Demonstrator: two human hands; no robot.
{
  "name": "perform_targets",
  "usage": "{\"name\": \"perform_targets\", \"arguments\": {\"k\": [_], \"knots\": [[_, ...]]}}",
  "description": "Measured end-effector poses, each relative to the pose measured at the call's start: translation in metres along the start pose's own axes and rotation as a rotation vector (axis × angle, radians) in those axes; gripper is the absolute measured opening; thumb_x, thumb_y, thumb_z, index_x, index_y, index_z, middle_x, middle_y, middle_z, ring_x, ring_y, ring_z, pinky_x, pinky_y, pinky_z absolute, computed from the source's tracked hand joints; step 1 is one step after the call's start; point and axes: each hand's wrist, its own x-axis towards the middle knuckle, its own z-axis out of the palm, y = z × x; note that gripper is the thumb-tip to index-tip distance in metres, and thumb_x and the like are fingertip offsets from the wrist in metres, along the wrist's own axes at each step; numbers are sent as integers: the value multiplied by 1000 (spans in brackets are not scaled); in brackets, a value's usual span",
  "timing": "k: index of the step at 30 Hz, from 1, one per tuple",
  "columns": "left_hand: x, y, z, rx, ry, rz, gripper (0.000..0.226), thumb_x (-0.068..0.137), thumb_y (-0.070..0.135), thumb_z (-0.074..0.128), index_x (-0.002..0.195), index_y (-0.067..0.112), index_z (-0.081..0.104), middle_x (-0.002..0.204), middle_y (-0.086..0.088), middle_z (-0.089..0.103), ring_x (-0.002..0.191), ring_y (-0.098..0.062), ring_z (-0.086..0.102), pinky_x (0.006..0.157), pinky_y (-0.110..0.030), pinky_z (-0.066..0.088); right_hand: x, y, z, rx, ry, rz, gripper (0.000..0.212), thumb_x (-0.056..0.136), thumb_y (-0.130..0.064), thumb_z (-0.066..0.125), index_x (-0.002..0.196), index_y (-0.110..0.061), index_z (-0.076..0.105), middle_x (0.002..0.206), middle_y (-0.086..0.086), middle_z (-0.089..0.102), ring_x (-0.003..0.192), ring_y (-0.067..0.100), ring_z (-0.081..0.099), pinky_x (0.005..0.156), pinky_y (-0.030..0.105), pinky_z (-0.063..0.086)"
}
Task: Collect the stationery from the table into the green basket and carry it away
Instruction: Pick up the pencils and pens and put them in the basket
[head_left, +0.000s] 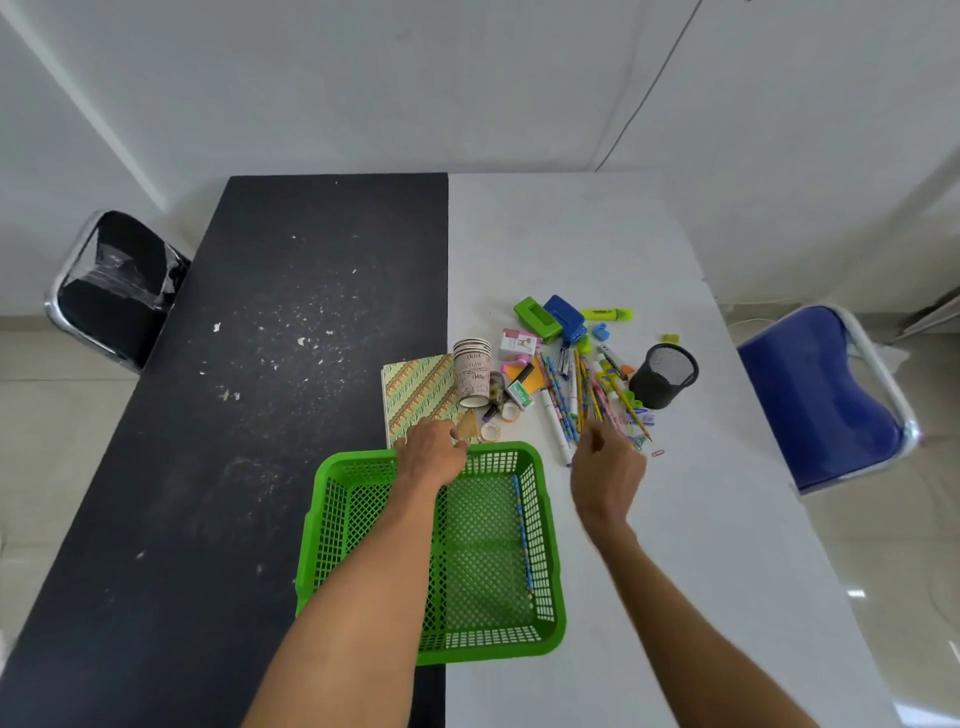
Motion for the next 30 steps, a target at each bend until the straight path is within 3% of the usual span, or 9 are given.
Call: {"name": "perform_targets", "arguments": {"k": [4,7,10,13,16,19,21,26,30], "knots": [[-2,2,-5,1,35,23,20,93,33,60,108,23,66,129,-5,54,119,-25,51,104,-47,33,-89,0,-19,85,-42,-306,9,87,-12,60,79,-13,65,63,0,66,52,15,61,50,27,47],[-2,1,-10,6,70,34,19,93,31,59,108,22,66,128,-6,54,120,-26,49,103,-47,33,-140,11,-23,68,-98,-556,12,82,-13,63,70,-13,63,58,-6,59,46,7,52,42,19,42],[-1,-1,-13,20,91,38,20,94,30,58,110,21,66,129,-8,52,121,-27,48,103,-46,33,-164,26,-20,-74,-211,-631,19,81,-13,58,63,-15,57,51,-6,49,40,10,43,36,22,35],[-2,0,-10,32,108,74,23,95,29,57,114,18,64,126,-8,53,118,-27,50,101,-47,36,-165,36,-10,-291,-442,-584,15,67,-10,71,63,-17,58,47,-7,46,33,10,41,33,23,25],[-2,-1,-1,18,125,139,20,95,26,57,112,19,63,120,-6,53,112,-24,52,99,-43,39,-158,34,6,-518,-642,-435,38,47,-3,86,76,-12,63,45,-1,54,31,11,48,33,22,20],[-6,2,9,15,212,224,17,92,22,59,108,17,62,112,-2,54,105,-19,54,96,-37,45,-141,22,16,-694,-744,-339,23,88,4,53,107,-8,56,92,9,71,80,23,70,61,34,51],[-8,5,15,23,265,298,13,92,20,58,104,17,61,105,0,55,97,-15,53,89,-32,49,-131,20,23,-705,-821,-270,29,93,7,41,113,-7,57,109,10,68,97,25,68,79,35,54],[-14,9,34,10,94,358,5,92,16,58,91,16,63,94,0,66,82,-12,63,73,-30,57,-120,14,30,-704,-881,-213,32,94,7,40,115,-3,62,112,12,67,102,26,66,85,35,54],[-21,5,52,24,-108,195,11,94,13,57,87,12,65,86,-2,68,73,-14,64,72,-29,57,-103,6,26,-484,-764,-168,16,91,-3,42,93,-9,57,96,13,66,85,30,65,70,38,51]]}}
